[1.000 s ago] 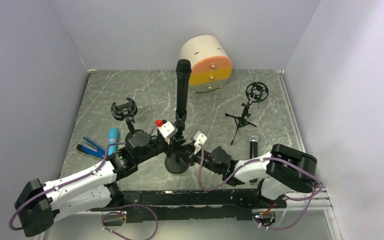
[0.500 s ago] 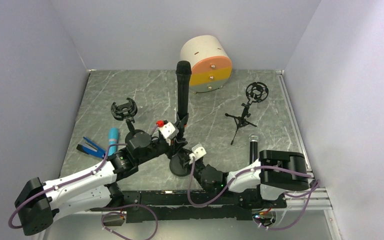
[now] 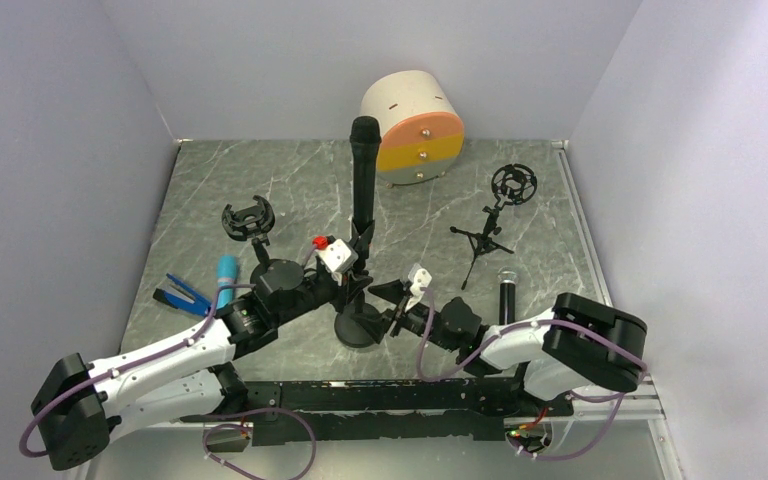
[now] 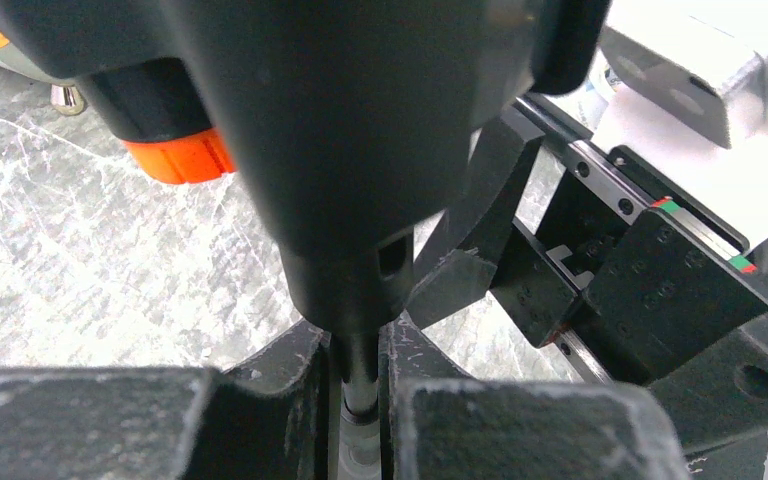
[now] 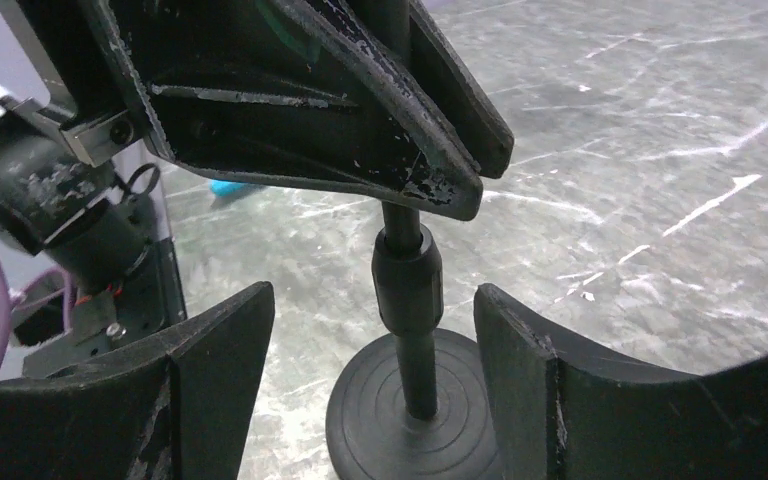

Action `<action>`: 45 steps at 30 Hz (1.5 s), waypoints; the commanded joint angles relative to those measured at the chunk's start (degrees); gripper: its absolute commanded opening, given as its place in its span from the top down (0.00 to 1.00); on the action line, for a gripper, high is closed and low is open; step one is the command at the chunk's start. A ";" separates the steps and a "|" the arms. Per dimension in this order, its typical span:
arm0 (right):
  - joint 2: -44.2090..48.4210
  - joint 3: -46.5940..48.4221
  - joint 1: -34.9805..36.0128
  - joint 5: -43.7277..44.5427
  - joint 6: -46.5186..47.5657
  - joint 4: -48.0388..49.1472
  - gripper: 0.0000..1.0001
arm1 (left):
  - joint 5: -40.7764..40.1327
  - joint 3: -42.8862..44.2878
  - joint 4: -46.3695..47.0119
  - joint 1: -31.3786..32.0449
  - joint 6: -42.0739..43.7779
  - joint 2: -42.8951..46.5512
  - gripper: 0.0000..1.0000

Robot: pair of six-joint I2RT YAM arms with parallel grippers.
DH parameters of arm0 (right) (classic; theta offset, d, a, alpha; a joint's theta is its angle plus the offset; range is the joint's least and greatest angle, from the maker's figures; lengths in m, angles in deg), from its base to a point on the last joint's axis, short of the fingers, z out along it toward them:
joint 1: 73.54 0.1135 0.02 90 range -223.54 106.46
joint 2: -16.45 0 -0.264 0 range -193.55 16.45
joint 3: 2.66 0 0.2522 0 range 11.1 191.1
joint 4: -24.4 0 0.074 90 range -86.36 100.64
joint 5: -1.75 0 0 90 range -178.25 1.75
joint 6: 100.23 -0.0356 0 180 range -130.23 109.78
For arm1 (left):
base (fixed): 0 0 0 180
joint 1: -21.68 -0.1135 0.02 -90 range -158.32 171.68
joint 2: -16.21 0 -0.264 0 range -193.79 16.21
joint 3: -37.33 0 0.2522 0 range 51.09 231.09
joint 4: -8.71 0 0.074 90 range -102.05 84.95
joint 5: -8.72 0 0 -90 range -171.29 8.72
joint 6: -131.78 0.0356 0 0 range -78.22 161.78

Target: Remove the microphone from the stand

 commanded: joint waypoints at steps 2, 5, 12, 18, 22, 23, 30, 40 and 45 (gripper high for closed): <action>1.33 2.30 -4.30 -14.92 0.70 -2.19 0.25 | -0.38 3.59 5.51 -0.20 1.00 0.49 0.97; 0.88 4.60 -4.39 -14.41 2.51 -5.81 0.29 | -0.67 3.28 6.00 -0.19 0.83 0.68 0.98; -3.59 5.95 -4.25 -13.93 1.11 -3.25 0.39 | -0.72 3.79 5.50 -0.20 0.72 0.26 0.97; -2.96 6.51 -2.22 -5.86 1.94 -4.72 0.74 | -1.99 3.30 4.93 -0.19 1.02 1.50 0.97; -2.26 6.29 1.13 6.68 2.60 -5.34 0.96 | -2.75 3.35 5.01 -0.19 0.80 1.27 0.97; -2.31 6.14 2.23 9.63 2.61 -4.87 0.99 | -2.84 3.43 5.17 -0.18 0.63 1.06 0.97; -5.31 7.92 13.00 35.44 6.65 -0.63 1.00 | -4.65 3.02 6.32 -0.09 -0.43 0.44 0.97; -7.52 8.76 16.46 47.48 4.20 0.74 1.00 | -7.00 2.77 5.05 -0.09 -1.34 1.46 0.97; -6.73 6.99 16.50 42.75 5.38 2.86 0.85 | -6.61 2.74 4.95 -0.02 -0.91 1.18 0.97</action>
